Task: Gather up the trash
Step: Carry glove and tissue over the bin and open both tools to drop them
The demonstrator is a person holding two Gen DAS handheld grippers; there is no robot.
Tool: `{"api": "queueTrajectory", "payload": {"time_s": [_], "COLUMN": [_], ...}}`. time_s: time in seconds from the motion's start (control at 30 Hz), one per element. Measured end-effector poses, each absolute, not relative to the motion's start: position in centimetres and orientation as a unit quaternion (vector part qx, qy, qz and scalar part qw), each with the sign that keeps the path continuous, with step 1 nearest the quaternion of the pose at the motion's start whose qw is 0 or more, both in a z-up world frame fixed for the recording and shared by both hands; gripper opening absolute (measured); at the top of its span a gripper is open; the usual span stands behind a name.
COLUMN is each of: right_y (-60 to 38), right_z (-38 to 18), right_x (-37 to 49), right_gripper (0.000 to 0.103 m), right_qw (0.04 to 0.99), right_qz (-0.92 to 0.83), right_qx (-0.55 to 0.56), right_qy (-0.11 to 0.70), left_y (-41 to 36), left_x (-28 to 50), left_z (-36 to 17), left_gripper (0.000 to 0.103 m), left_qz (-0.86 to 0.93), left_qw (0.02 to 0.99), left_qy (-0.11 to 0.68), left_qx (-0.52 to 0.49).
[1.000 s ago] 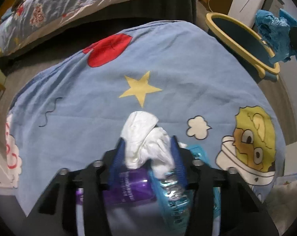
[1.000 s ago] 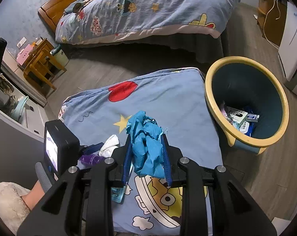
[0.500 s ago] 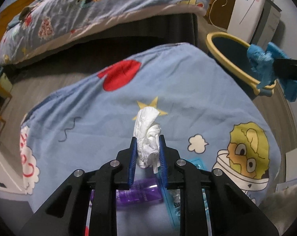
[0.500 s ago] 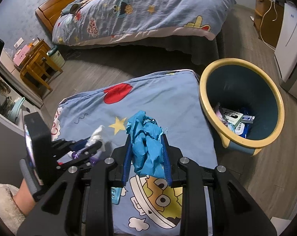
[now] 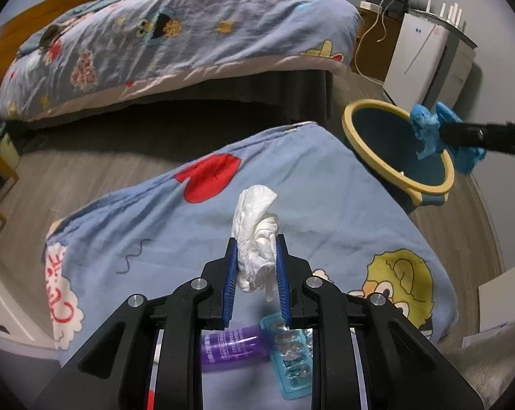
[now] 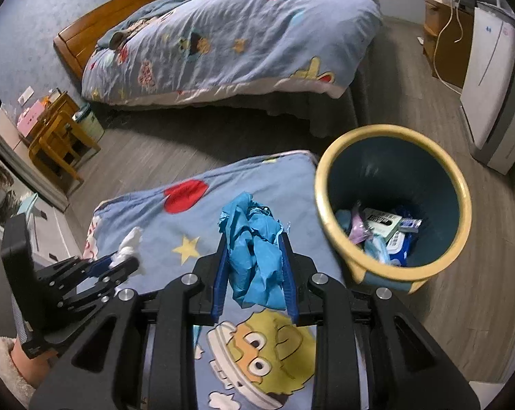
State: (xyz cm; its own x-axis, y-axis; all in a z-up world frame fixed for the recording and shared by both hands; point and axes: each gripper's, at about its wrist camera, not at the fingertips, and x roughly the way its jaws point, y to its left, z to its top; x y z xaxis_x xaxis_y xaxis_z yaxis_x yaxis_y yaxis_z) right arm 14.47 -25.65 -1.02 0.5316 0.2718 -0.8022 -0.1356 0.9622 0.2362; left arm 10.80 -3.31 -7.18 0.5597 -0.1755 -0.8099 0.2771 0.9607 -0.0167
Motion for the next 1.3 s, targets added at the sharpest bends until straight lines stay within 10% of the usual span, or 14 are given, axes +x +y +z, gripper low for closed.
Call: {"api": "queueTrajectory", "payload": {"time_s": [1.3], "right_y": [-44.8], "right_z": [-8.6], "right_x": [20.6], "right_gripper": [0.027], "right_qw": [0.841], "right_qz": [-0.073], "right_qx": [0.187], "right_qy": [0.502], "left_y": [-24.7], "left_x": [19.7], "left_z": [-7.3], "left_gripper": [0.022], "left_qz": [-0.275], "left_qw": [0.838], "left_qy": [0.448], "left_qx": [0.148]}}
